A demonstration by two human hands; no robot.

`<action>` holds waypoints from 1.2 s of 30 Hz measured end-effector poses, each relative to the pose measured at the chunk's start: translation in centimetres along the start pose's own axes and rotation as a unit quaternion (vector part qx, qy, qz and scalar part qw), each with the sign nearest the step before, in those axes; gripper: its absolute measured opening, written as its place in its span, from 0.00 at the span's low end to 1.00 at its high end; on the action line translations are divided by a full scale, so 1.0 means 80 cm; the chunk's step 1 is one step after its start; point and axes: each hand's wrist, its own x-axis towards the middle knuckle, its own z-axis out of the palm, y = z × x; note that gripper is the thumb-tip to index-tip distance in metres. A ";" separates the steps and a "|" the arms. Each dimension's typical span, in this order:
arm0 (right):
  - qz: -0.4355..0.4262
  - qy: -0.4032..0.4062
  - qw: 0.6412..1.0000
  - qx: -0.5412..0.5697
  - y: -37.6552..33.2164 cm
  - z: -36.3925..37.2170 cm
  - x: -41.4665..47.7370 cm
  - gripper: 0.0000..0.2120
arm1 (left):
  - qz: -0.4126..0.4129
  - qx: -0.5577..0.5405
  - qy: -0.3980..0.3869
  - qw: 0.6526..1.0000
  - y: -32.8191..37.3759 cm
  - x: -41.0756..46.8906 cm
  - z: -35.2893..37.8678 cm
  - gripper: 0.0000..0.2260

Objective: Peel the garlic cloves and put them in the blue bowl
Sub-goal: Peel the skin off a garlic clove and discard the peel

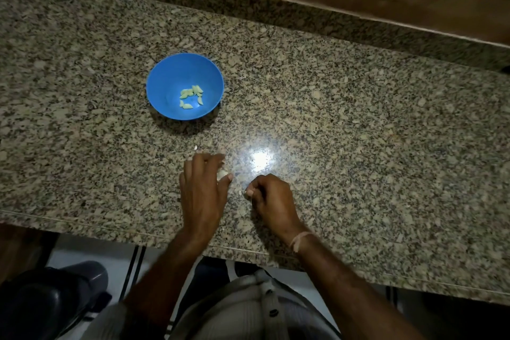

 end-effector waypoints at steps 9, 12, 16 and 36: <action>0.244 -0.107 0.825 0.499 -0.018 -0.005 -0.018 0.04 | -0.230 -0.418 -0.072 0.876 0.018 -0.040 0.014 0.07; 0.190 -0.060 0.864 0.463 -0.016 -0.001 -0.029 0.07 | -0.286 -0.470 -0.088 0.831 0.023 -0.045 0.017 0.04; 0.093 -0.002 0.928 0.360 -0.016 -0.009 -0.038 0.04 | -0.386 -0.522 -0.147 0.747 0.029 -0.047 0.017 0.09; 0.101 0.004 0.986 -0.130 -0.013 0.011 -0.013 0.07 | -0.031 -0.062 -0.116 0.991 -0.019 -0.054 0.017 0.17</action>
